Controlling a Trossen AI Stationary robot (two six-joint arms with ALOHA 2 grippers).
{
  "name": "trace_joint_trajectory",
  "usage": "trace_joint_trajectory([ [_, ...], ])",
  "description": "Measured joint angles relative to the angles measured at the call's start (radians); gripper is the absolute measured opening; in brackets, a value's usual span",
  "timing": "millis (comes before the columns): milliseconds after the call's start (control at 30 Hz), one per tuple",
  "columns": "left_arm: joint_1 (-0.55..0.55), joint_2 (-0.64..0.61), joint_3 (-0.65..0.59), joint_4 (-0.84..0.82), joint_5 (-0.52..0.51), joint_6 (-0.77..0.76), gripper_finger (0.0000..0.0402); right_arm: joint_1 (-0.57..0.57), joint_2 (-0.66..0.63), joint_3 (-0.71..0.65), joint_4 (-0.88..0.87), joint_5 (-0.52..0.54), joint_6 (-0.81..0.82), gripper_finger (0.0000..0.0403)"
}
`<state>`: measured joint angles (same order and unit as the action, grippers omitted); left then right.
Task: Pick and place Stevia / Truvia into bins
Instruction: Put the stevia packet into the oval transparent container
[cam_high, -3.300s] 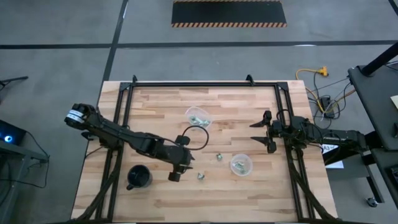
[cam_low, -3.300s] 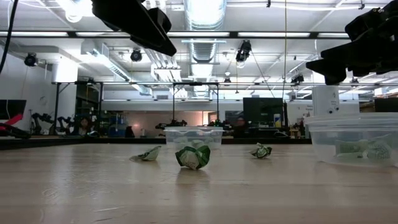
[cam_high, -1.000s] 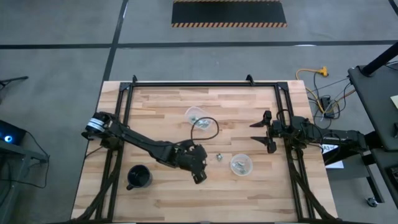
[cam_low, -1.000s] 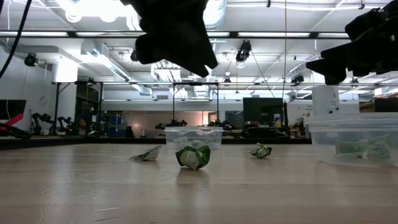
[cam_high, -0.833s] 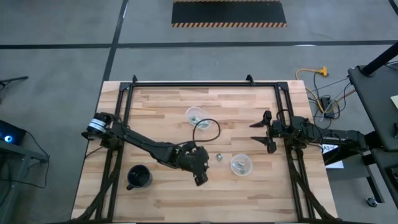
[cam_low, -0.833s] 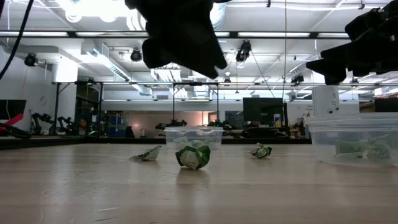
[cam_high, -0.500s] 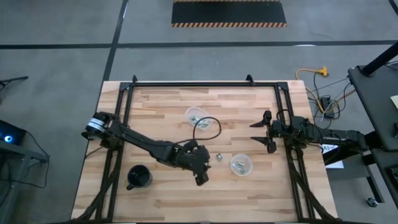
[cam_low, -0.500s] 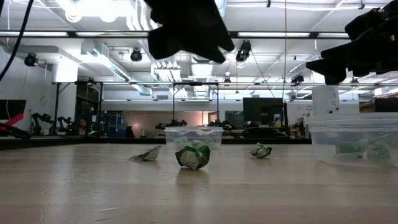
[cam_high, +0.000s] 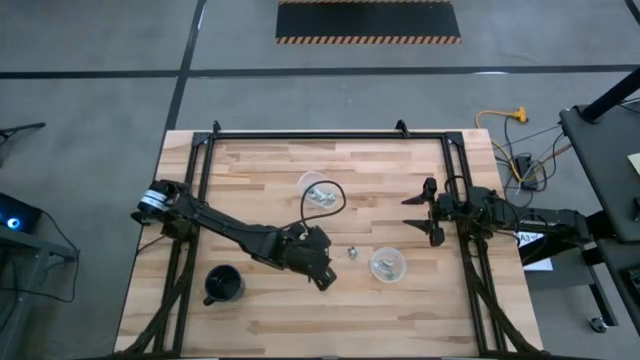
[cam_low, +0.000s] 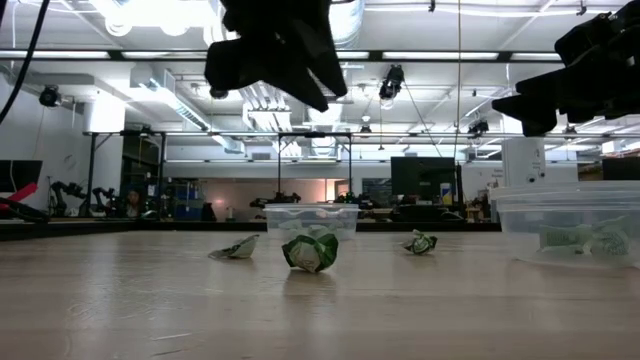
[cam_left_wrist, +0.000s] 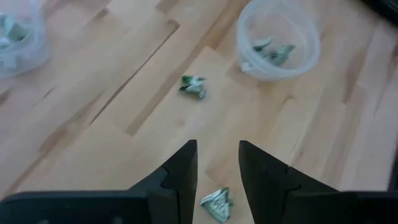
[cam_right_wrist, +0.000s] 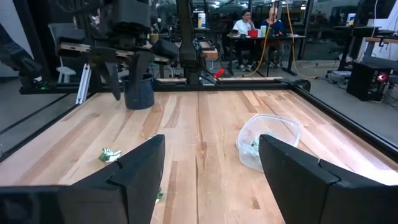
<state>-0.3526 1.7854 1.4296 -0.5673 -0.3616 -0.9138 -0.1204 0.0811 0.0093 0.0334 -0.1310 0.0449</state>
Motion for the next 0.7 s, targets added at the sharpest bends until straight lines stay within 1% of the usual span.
trace_joint_trajectory([
  [300,0.0,0.0,0.0,-0.161,-0.01,-0.132,0.0099,0.0,0.0,0.0,0.0,0.0,0.0,0.025],
  [500,-0.001,0.001,0.008,-0.187,0.007,-0.191,0.0099,0.0,0.0,0.0,0.0,0.0,0.0,0.0246],
  [600,-0.001,0.025,0.039,-0.218,0.017,-0.211,0.0099,0.0,0.0,0.0,0.0,0.0,0.0,0.0248],
  [700,-0.001,0.084,0.111,-0.305,0.044,-0.238,0.0099,0.0,0.0,0.0,0.0,0.0,0.0,0.025],
])
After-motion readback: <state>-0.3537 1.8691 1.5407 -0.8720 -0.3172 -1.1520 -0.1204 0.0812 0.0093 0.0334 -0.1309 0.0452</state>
